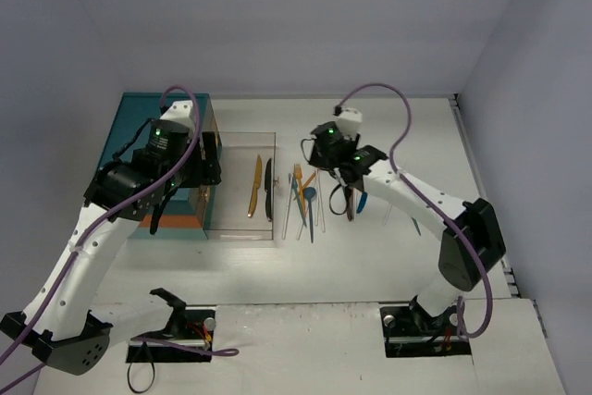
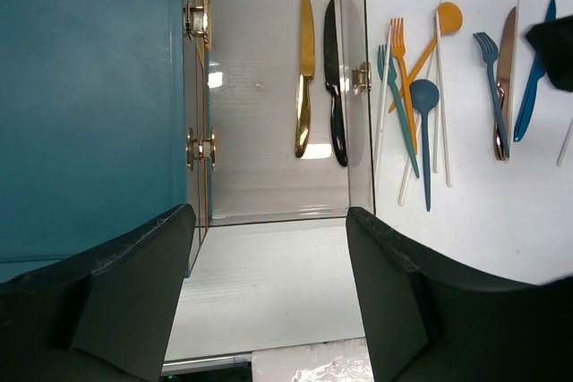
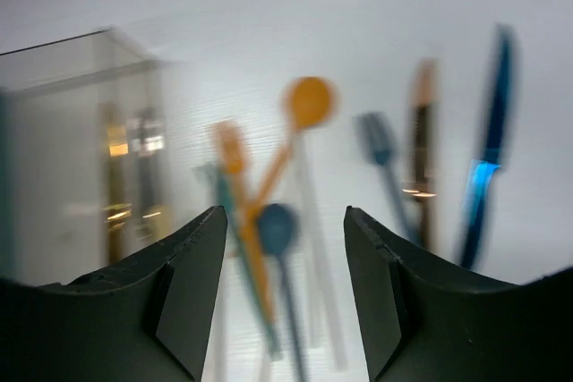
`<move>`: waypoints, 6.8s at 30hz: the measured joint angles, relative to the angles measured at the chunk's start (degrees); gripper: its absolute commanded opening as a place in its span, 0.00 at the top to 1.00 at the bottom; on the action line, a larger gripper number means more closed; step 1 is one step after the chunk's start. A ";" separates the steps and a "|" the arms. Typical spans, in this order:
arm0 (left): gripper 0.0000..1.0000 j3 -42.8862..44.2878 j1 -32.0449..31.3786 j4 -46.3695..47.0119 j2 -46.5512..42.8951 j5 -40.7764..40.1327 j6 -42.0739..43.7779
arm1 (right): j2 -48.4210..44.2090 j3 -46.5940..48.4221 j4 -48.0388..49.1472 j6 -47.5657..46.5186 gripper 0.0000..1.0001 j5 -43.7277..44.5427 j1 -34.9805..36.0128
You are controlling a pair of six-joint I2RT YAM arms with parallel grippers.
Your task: Sort the eating utensils into containers
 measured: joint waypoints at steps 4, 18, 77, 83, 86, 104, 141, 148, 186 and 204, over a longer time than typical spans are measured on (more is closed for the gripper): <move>0.35 0.00 0.00 0.02 1.26 0.03 -0.14 | -2.69 -9.50 -1.62 0.88 0.50 0.77 -8.28; 0.35 0.11 0.00 0.04 3.81 1.33 -0.64 | 7.60 -14.69 -2.16 2.98 0.58 -2.89 -16.00; 0.35 -0.01 0.00 0.14 2.64 2.95 -1.86 | 3.12 -8.26 -5.76 -8.79 0.62 -13.34 -20.18; 0.35 -0.11 0.00 0.13 2.64 3.35 -1.86 | 9.59 -7.50 -5.88 -10.99 0.64 -16.60 -20.16; 0.35 -0.12 0.00 0.14 2.62 3.48 -1.86 | 12.54 -6.62 -6.05 -11.65 0.66 -17.34 -20.25; 0.35 -1.84 0.00 0.02 1.04 3.50 -1.86 | 14.23 -4.32 -5.22 -15.04 0.67 -19.03 -22.70; 0.35 -1.84 0.00 0.02 1.13 3.68 -1.86 | 14.49 -6.26 -3.74 -14.19 0.72 -20.46 -24.51; 0.35 -1.84 0.00 0.02 1.13 3.68 -1.86 | 14.04 -7.34 -2.46 -13.63 0.87 -19.60 -24.53; 0.35 -1.16 0.00 0.00 0.10 2.78 -1.60 | 26.18 28.28 -2.13 -1.41 1.00 -17.65 11.23; 0.35 -1.20 0.00 -0.46 -2.85 2.85 -1.71 | 38.04 30.84 -1.74 2.02 0.55 -14.21 12.67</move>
